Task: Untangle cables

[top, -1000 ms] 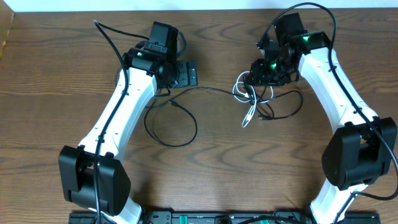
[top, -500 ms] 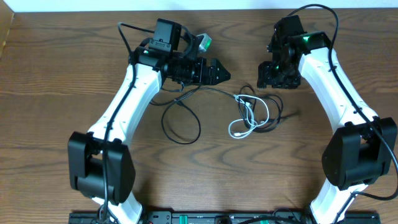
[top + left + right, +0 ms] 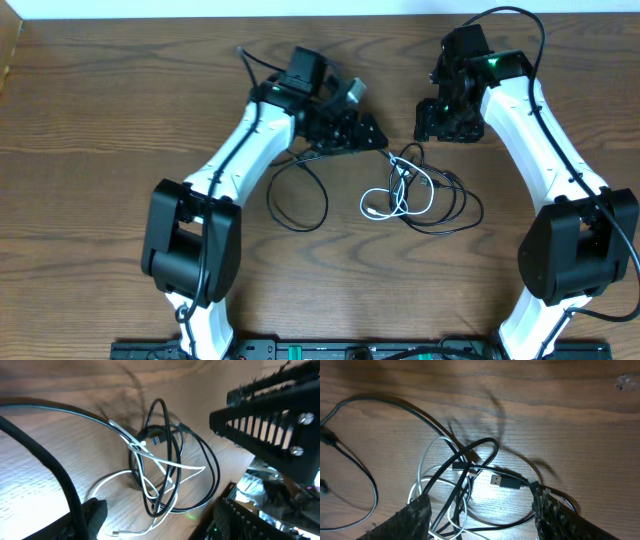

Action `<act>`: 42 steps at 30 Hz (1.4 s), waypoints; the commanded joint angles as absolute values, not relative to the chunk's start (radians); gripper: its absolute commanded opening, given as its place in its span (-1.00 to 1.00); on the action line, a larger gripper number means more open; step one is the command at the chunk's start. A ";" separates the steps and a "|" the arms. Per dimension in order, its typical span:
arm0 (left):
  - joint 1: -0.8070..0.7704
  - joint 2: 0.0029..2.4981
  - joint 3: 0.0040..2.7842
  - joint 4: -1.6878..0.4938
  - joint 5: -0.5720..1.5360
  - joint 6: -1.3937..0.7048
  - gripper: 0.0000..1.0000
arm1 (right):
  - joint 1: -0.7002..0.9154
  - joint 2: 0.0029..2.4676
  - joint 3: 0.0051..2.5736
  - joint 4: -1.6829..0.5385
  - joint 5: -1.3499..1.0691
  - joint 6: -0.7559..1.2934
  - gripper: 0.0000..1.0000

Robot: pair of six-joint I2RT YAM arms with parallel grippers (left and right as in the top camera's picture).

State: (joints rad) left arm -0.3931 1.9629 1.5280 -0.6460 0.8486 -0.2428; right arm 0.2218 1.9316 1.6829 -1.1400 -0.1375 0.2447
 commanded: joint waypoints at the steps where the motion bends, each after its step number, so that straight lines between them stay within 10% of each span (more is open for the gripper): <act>1: -0.404 1.972 1.527 -0.648 0.770 -0.253 0.42 | 0.211 1.917 1.679 -1.131 -0.257 0.110 0.23; 20: -0.298 1.972 1.527 -0.694 0.822 -0.203 0.51 | 0.203 1.917 1.489 -1.185 -0.500 -0.471 0.20; 31: -0.298 1.972 1.527 -0.694 0.822 -0.203 0.51 | 0.202 1.916 1.467 -1.178 -0.667 -0.496 -0.98; 42: -0.299 1.972 1.527 -0.698 0.830 -0.203 0.50 | 0.129 1.915 1.670 -1.239 -1.119 -0.514 -0.98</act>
State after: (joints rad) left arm -0.2974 1.9629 1.5280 -0.6922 0.8085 -0.2276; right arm 0.1829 1.9312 1.5955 -1.2312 -0.8951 -0.4931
